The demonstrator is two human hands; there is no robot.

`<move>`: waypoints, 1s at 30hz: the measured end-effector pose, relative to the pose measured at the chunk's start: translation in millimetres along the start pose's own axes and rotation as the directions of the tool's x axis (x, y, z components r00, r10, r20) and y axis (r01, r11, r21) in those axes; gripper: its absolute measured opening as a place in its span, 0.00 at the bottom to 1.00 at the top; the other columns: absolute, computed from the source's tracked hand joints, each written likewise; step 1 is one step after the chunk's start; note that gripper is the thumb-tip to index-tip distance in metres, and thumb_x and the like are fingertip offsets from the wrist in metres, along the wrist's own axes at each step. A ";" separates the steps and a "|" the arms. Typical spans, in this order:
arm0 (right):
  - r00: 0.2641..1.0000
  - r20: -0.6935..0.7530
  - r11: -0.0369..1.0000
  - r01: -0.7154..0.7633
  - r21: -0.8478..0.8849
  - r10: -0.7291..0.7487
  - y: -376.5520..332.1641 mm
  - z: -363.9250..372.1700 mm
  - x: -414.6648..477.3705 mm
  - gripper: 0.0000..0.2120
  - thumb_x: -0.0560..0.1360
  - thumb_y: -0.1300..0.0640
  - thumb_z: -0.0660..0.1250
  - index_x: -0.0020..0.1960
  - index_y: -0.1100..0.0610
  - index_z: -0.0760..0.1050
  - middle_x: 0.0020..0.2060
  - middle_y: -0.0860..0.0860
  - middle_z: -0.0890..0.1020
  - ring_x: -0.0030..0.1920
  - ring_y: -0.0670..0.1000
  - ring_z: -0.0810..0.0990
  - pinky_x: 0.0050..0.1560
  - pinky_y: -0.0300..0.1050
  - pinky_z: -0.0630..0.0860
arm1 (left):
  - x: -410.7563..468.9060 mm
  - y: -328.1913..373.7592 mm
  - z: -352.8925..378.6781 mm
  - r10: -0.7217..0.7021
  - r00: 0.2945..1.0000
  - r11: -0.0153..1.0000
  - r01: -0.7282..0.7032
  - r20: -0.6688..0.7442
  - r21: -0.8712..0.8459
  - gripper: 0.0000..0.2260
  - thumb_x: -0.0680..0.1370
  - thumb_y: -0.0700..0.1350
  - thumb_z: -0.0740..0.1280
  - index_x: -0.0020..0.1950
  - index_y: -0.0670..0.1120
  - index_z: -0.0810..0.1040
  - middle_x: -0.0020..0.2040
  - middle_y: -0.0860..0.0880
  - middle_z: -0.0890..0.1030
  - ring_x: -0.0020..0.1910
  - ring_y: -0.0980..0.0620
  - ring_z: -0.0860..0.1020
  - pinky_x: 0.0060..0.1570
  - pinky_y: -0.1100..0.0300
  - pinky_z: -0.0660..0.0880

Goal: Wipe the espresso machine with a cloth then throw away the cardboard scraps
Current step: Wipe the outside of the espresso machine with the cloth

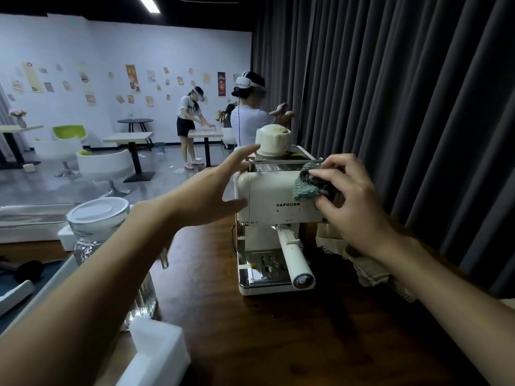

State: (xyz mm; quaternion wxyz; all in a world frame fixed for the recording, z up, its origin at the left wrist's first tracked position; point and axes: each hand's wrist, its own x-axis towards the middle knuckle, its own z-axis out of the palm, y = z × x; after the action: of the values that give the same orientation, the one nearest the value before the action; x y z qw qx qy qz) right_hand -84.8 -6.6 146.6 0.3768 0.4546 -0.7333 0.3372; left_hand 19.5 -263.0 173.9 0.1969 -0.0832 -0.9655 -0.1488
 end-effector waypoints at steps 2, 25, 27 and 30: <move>1.000 -0.006 1.000 -0.029 0.004 0.029 -0.6 -1.3 0.0 0.20 0.68 0.68 0.74 0.59 0.62 0.80 0.53 0.53 0.76 0.56 0.54 0.74 0.62 0.39 0.68 | 1.3 -3.8 0.1 -0.003 1.000 1.000 0.003 0.000 0.020 0.44 0.74 0.45 0.76 0.80 0.60 0.51 0.76 0.48 0.69 0.73 0.47 0.69 0.70 0.51 0.64; 0.999 0.045 0.992 0.002 0.129 -0.008 -34.5 25.5 16.6 0.16 0.67 0.69 0.74 0.55 0.62 0.81 0.52 0.54 0.79 0.56 0.55 0.77 0.61 0.51 0.73 | 1.4 -19.1 9.9 0.062 0.994 0.998 -0.064 -0.092 -0.022 0.48 0.70 0.49 0.79 0.78 0.69 0.50 0.72 0.64 0.66 0.63 0.68 0.63 0.64 0.61 0.64; 0.999 0.037 0.991 -0.009 0.133 0.004 -23.2 17.6 13.4 0.16 0.68 0.69 0.74 0.55 0.62 0.81 0.52 0.54 0.79 0.56 0.55 0.77 0.59 0.53 0.74 | 1.4 -18.5 9.9 0.056 0.994 0.997 -0.060 -0.089 -0.040 0.48 0.70 0.49 0.79 0.78 0.70 0.50 0.70 0.68 0.63 0.63 0.70 0.62 0.65 0.60 0.64; 0.999 0.022 0.991 -0.035 0.133 0.033 -4.5 5.7 7.0 0.17 0.68 0.69 0.74 0.55 0.60 0.80 0.52 0.53 0.79 0.56 0.54 0.77 0.59 0.48 0.74 | -0.2 -17.7 12.0 0.048 0.994 0.997 -0.054 -0.094 -0.063 0.49 0.70 0.48 0.79 0.77 0.72 0.49 0.70 0.68 0.62 0.64 0.66 0.64 0.66 0.58 0.64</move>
State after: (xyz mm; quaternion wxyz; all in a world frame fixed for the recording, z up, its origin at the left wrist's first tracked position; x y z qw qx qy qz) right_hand -84.2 -15.8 150.6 0.3325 0.4695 -0.7206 0.3870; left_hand 11.6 -275.9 158.8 0.2422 -0.1070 -0.9476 -0.1788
